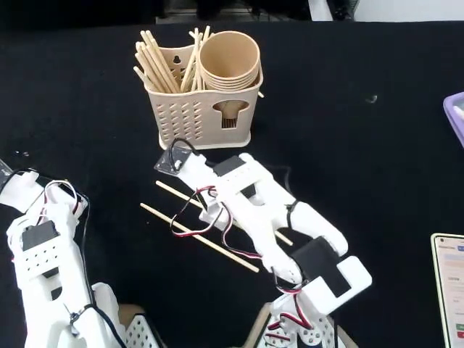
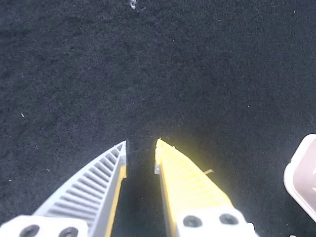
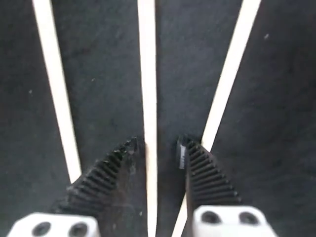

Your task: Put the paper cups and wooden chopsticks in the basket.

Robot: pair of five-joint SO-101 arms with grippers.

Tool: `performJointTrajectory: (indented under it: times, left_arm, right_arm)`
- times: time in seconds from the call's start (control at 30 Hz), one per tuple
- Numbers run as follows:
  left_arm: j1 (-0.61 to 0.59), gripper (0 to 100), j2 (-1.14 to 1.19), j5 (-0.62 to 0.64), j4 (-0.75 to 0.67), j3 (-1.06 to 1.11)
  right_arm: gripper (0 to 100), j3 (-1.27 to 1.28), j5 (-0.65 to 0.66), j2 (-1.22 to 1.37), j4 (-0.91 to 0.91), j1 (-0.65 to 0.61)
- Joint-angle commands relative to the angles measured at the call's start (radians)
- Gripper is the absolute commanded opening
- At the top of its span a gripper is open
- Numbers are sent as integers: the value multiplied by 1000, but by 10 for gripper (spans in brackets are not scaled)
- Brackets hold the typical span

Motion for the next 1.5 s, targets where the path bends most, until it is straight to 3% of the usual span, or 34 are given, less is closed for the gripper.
performJointTrajectory:
  times: [0.0,0.3,0.73,1.0,1.23,1.47]
  left_arm:
    - [1,109,-26,2,-17,-10]
    - [2,109,-26,2,-17,-13]
    - [5,109,-26,2,-17,-12]
    - [5,109,-26,2,-17,-12]
    - [5,109,-26,2,-17,-12]
    - [5,109,-26,2,-17,-12]
  right_arm:
    - [157,-31,8,-147,57,20]
    - [326,97,14,-197,20,38]
    - [325,174,49,-81,-61,57]
    - [7,166,49,-74,-49,49]
    - [11,177,48,-133,-46,55]
    - [11,234,-6,-472,-44,54]
